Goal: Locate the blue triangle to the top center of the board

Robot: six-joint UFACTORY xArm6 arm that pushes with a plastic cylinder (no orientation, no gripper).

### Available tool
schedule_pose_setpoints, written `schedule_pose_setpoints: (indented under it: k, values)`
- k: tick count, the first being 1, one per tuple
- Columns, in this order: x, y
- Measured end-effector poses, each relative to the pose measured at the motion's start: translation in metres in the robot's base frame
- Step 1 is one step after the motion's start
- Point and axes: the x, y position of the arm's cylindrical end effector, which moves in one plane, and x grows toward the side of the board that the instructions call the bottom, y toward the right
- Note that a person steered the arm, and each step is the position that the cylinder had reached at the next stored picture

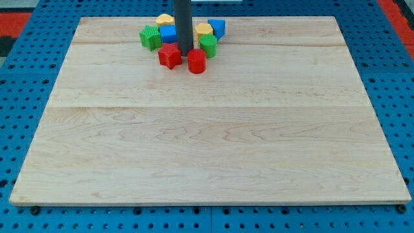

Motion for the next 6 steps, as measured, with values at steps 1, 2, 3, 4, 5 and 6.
schedule_pose_setpoints:
  k: [1, 2, 3, 4, 5, 6]
  values:
    - [0.015, 0.011]
    - [0.031, 0.021]
    - [0.045, 0.022]
    - [0.01, 0.069]
    - [-0.047, 0.097]
    - [-0.082, 0.064]
